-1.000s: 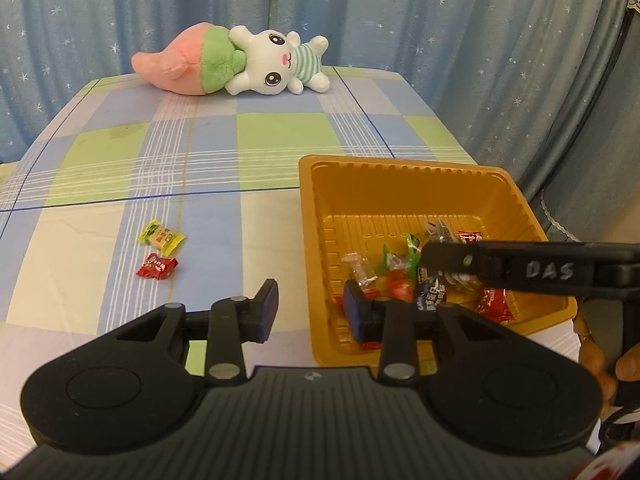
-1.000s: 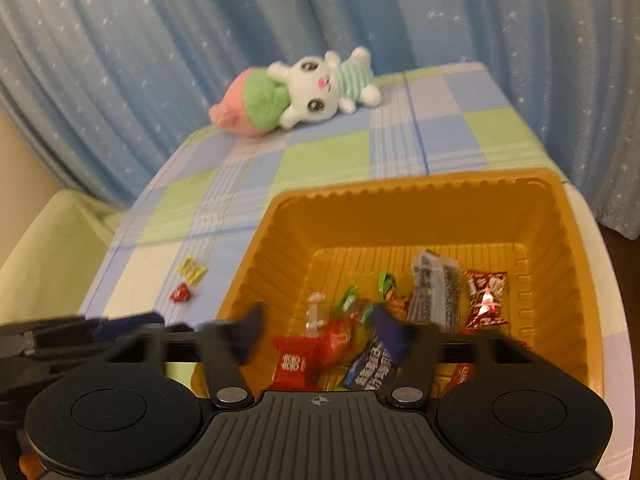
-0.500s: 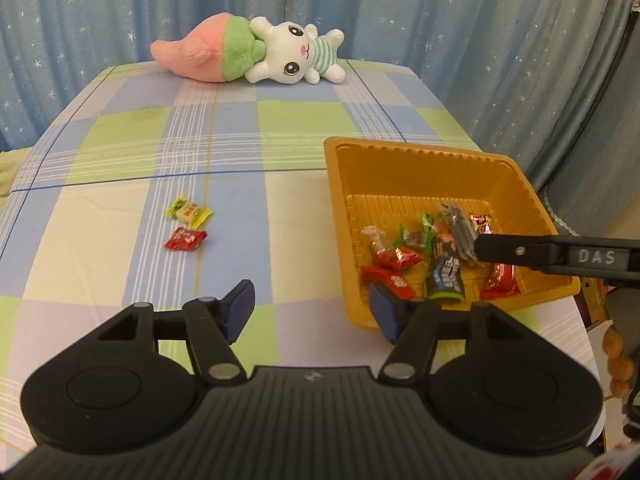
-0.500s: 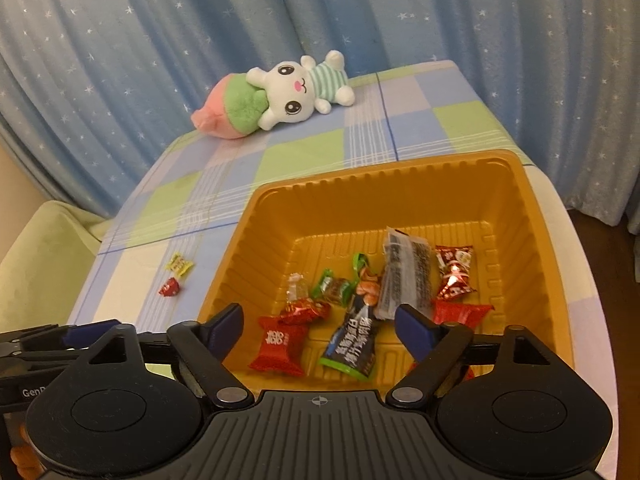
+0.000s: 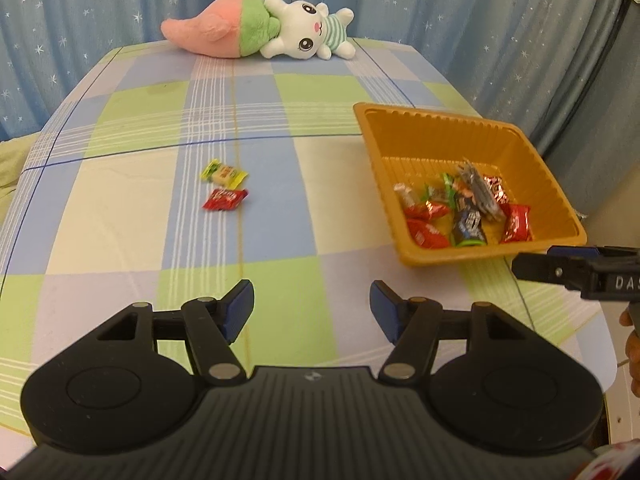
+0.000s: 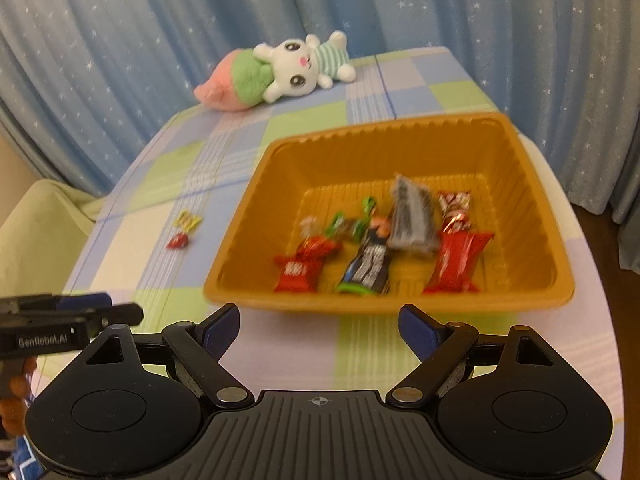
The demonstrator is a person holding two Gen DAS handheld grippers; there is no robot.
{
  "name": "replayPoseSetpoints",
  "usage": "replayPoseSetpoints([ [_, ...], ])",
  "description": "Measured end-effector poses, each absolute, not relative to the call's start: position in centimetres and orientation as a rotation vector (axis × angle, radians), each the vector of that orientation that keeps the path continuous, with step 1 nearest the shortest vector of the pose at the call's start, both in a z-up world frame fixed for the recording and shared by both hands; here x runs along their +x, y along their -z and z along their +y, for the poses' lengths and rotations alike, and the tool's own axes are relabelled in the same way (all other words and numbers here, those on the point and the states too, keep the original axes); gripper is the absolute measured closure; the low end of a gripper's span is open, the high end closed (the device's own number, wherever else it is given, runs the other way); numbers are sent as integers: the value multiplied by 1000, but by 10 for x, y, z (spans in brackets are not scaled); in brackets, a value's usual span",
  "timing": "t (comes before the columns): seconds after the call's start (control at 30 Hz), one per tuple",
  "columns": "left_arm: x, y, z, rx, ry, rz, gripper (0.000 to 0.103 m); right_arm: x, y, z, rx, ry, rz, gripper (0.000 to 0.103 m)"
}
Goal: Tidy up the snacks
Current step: 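Withdraw both grippers from the tray toward the last candies on the table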
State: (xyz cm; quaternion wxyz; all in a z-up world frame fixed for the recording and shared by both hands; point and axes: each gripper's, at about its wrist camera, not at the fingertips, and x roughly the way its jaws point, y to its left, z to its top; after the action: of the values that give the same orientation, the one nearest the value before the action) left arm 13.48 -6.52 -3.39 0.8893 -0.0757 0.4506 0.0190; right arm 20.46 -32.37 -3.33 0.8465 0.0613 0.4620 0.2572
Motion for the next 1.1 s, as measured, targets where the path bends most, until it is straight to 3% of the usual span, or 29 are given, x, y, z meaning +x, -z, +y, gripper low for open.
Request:
replayPoseSetpoints([
  [0.63, 99, 43, 37, -161, -49, 970, 41, 162, 48, -209, 78, -617, 1032, 17],
  [1.1, 102, 53, 101, -181, -95, 979, 41, 176, 65, -133, 16, -661, 1004, 17],
])
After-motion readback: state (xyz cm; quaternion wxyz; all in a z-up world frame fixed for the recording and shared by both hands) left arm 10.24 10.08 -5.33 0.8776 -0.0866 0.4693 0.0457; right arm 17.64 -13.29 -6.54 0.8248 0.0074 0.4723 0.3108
